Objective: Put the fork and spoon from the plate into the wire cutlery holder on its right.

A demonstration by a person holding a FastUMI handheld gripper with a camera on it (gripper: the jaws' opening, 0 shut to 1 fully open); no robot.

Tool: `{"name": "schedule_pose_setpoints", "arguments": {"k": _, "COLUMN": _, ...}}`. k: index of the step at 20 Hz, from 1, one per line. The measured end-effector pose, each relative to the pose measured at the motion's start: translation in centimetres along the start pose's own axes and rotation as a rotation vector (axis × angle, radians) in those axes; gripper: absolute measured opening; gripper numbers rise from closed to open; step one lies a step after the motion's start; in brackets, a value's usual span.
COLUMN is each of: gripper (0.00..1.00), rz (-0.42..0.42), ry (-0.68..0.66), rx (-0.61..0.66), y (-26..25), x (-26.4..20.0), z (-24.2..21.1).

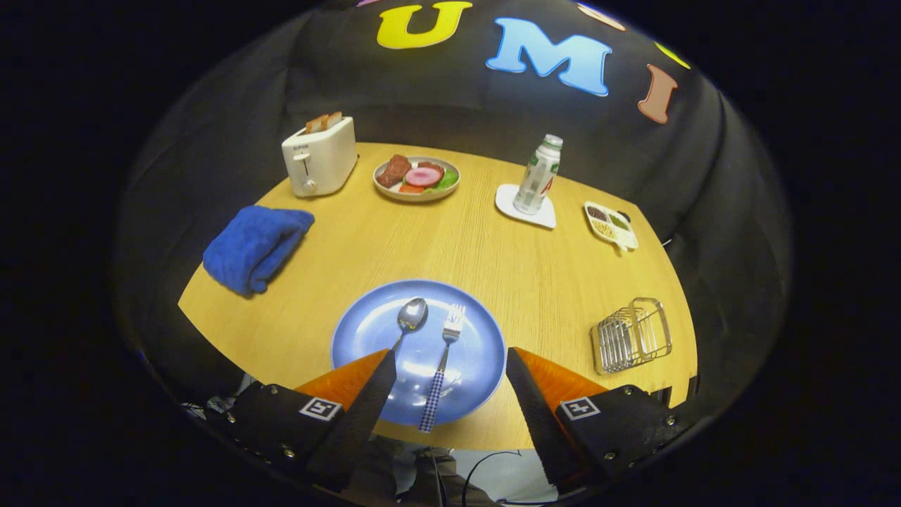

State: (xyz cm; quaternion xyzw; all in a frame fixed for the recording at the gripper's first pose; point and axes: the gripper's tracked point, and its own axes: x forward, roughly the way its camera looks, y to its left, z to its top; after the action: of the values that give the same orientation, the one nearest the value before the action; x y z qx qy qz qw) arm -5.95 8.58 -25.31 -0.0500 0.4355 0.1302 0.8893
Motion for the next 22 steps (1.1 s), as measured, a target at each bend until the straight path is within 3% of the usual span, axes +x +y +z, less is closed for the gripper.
{"name": "schedule_pose_setpoints", "arguments": {"k": 5, "gripper": 0.96, "rz": 0.044, "ry": 0.139, "rx": -0.008, "y": 0.8, "x": 2.2, "z": -3.6}}
{"name": "schedule_pose_setpoints", "arguments": {"k": 7, "gripper": 0.91, "rz": 0.04, "ry": 0.171, "rx": -0.036, "y": 0.7, "x": 3.0, "z": -4.3}}
{"name": "schedule_pose_setpoints", "arguments": {"k": 8, "gripper": 0.83, "rz": 0.045, "ry": 0.197, "rx": -0.046, "y": 0.8, "x": 3.5, "z": -4.8}}
{"name": "schedule_pose_setpoints", "arguments": {"k": 9, "gripper": 0.82, "rz": 0.048, "ry": 0.214, "rx": -0.062, "y": 1.0, "x": 4.4, "z": -5.3}}
{"name": "schedule_pose_setpoints", "arguments": {"k": 12, "gripper": 0.42, "rz": 0.034, "ry": 0.28, "rx": -0.092, "y": 0.7, "x": 4.7, "z": -6.1}}
{"name": "schedule_pose_setpoints", "arguments": {"k": 18, "gripper": 0.42, "rz": 0.03, "ry": 0.357, "rx": -0.131, "y": 0.8, "x": 6.8, "z": -8.1}}
{"name": "schedule_pose_setpoints", "arguments": {"k": 20, "gripper": 0.11, "rz": 0.058, "ry": 0.348, "rx": -0.113, "y": 1.1, "x": 6.1, "z": -6.7}}
{"name": "schedule_pose_setpoints", "arguments": {"k": 22, "gripper": 0.11, "rz": 0.079, "ry": 0.35, "rx": -0.131, "y": 1.3, "x": 6.4, "z": -6.1}}
